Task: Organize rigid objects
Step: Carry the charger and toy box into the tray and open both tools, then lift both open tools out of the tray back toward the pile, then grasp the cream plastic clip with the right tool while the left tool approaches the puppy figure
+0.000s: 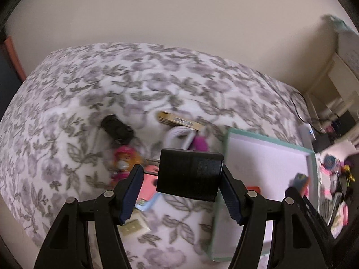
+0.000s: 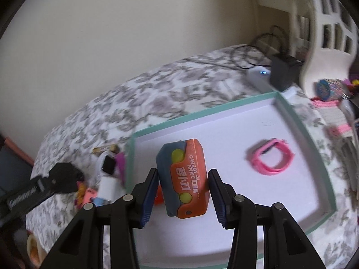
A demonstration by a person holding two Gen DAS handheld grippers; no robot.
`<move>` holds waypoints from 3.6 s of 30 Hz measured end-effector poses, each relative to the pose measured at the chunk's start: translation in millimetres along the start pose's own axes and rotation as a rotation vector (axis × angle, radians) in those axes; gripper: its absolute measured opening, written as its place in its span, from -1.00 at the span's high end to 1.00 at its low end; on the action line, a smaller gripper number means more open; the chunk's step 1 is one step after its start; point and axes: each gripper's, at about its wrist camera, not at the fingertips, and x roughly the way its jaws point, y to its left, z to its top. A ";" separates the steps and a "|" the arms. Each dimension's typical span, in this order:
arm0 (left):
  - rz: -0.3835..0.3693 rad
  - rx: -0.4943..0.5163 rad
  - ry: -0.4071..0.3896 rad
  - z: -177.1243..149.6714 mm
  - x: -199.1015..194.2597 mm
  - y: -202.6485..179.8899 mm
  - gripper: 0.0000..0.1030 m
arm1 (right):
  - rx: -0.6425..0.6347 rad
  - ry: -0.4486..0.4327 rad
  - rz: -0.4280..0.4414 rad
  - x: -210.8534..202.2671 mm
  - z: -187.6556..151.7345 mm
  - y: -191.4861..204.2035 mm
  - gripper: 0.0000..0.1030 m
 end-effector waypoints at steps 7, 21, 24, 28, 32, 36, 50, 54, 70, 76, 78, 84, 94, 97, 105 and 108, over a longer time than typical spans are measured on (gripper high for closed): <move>-0.074 0.115 0.012 -14.9 0.0 -39.3 -0.33 | 0.082 -0.002 -0.109 -0.3 2.3 -34.2 0.06; -0.163 0.227 0.098 -38.0 25.2 -87.8 -0.33 | 0.121 0.023 -0.255 4.2 2.3 -67.1 0.06; -0.157 0.250 0.122 -42.9 34.5 -94.1 -0.33 | 0.128 0.057 -0.282 12.2 -0.2 -73.4 0.06; -0.173 0.266 0.164 -47.7 44.5 -99.1 -0.33 | 0.136 0.091 -0.302 20.4 -3.1 -78.6 0.06; -0.172 0.276 0.184 -49.7 49.0 -100.7 -0.34 | 0.131 0.104 -0.310 23.1 -3.8 -78.4 0.06; -0.180 0.265 0.181 -48.3 47.8 -97.8 -0.34 | 0.119 0.115 -0.316 25.0 -4.6 -76.3 0.06; -0.154 0.168 0.075 -26.7 28.9 -69.3 -0.83 | 0.073 0.083 -0.321 22.8 -2.5 -65.8 -0.27; -0.117 0.113 0.040 -17.0 23.0 -50.1 -0.83 | 0.064 0.078 -0.326 22.5 -3.0 -64.1 -0.44; 0.031 -0.096 0.041 6.3 27.5 43.5 -0.93 | -0.034 0.051 -0.302 26.2 -6.4 -41.4 -1.00; 0.063 -0.209 0.048 9.3 29.7 88.5 -0.93 | -0.087 0.032 -0.279 24.3 -5.7 -24.7 -1.00; 0.072 -0.242 0.052 9.3 29.5 103.4 -0.93 | -0.098 0.019 -0.251 20.4 -4.5 -15.6 -1.00; 0.120 -0.282 0.100 5.7 33.5 134.3 -0.93 | -0.181 0.028 -0.107 18.8 -10.8 36.1 -1.00; 0.138 -0.346 0.153 -6.4 34.8 173.0 -0.93 | -0.422 0.094 0.017 27.3 -52.1 127.3 -1.00; 0.142 -0.363 0.173 -11.1 38.4 181.2 -0.93 | -0.476 0.134 0.063 33.1 -67.7 149.7 -1.00; 0.182 -0.395 0.275 -30.7 61.4 201.3 -0.93 | -0.579 0.237 0.167 46.1 -102.7 193.4 -1.00; 0.191 -0.436 0.281 -36.4 61.3 213.7 -0.93 | -0.624 0.265 0.158 51.7 -114.5 202.7 -1.00</move>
